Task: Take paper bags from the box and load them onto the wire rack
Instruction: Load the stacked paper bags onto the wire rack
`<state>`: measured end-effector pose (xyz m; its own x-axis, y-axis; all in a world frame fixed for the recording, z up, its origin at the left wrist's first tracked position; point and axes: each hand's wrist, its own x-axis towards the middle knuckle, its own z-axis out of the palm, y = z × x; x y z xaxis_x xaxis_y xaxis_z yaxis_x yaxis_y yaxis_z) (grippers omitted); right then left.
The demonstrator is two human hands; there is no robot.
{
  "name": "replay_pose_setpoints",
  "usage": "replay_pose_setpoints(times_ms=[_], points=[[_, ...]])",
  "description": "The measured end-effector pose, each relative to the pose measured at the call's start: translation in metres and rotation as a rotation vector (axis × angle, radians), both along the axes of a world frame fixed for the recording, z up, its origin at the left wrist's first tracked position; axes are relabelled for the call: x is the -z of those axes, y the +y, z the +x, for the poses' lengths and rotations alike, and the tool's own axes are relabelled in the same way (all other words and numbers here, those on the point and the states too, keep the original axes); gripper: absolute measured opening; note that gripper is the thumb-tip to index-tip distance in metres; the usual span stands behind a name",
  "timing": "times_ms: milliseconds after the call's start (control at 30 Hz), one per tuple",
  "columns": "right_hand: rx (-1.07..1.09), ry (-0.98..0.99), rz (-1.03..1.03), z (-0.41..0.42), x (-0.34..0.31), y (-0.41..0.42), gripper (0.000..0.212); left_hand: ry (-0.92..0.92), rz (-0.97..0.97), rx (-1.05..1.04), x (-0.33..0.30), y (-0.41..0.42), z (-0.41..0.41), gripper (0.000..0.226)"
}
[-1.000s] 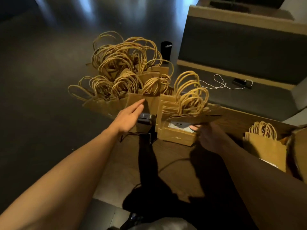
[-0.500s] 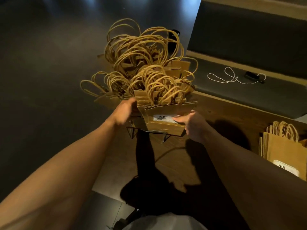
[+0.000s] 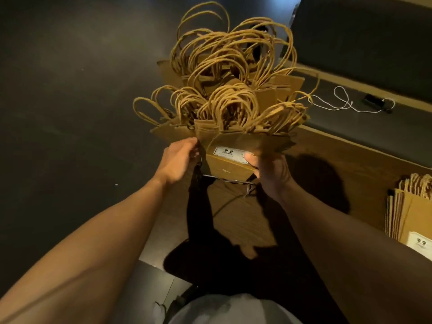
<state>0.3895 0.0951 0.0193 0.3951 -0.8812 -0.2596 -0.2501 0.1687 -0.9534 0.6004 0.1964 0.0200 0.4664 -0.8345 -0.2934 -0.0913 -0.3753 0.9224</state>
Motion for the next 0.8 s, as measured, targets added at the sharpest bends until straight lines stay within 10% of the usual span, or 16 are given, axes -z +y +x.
replay_pose_setpoints(times_ms=[133, 467, 800], points=[[0.044, 0.106, -0.175, -0.008, 0.008, 0.007, 0.040, -0.404, 0.060, 0.175, 0.003, 0.006, -0.002, 0.014], [0.273, 0.100, 0.113, -0.018, 0.033, 0.012, 0.038, -0.325, 0.141, 0.081, 0.018, 0.005, 0.013, 0.017], [0.205, 0.127, 0.403, -0.008, 0.041, 0.012, 0.024, 0.242, 0.385, 0.012, 0.050, -0.007, -0.019, 0.032]])
